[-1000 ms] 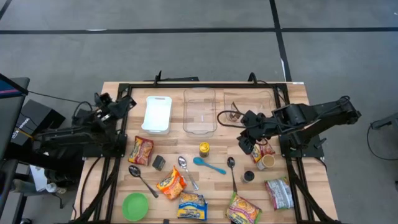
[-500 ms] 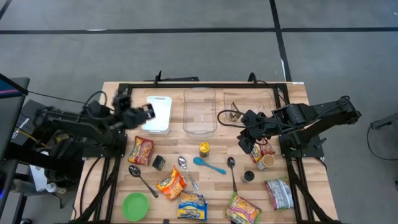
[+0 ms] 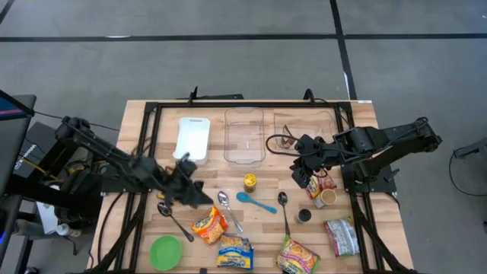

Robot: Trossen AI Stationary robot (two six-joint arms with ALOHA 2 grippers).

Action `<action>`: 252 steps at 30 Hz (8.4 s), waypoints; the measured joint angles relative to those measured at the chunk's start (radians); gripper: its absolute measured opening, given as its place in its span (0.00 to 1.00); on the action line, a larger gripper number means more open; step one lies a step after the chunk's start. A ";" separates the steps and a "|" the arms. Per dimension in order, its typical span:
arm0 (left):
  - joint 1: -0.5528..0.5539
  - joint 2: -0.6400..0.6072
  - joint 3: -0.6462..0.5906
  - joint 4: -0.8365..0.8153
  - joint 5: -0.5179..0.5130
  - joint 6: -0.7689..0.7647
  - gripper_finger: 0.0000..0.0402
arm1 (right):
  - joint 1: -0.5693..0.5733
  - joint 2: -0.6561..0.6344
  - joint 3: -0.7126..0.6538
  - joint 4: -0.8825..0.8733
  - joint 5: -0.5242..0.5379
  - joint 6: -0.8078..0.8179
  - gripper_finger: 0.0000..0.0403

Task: Pick & Place Food Item
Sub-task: Put the black spice can into the right transparent bin

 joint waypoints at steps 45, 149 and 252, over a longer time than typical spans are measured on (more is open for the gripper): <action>-0.157 0.371 0.690 -1.756 -0.273 -0.473 0.00 | 0.000 0.000 0.000 0.005 0.173 -0.052 0.30; -0.154 0.449 0.156 -1.309 -0.266 -0.607 0.60 | 0.001 0.000 0.000 0.053 0.164 -0.044 0.30; -0.308 0.468 0.154 -1.235 -0.544 -0.640 0.32 | -0.026 0.000 0.000 0.053 0.165 -0.055 0.30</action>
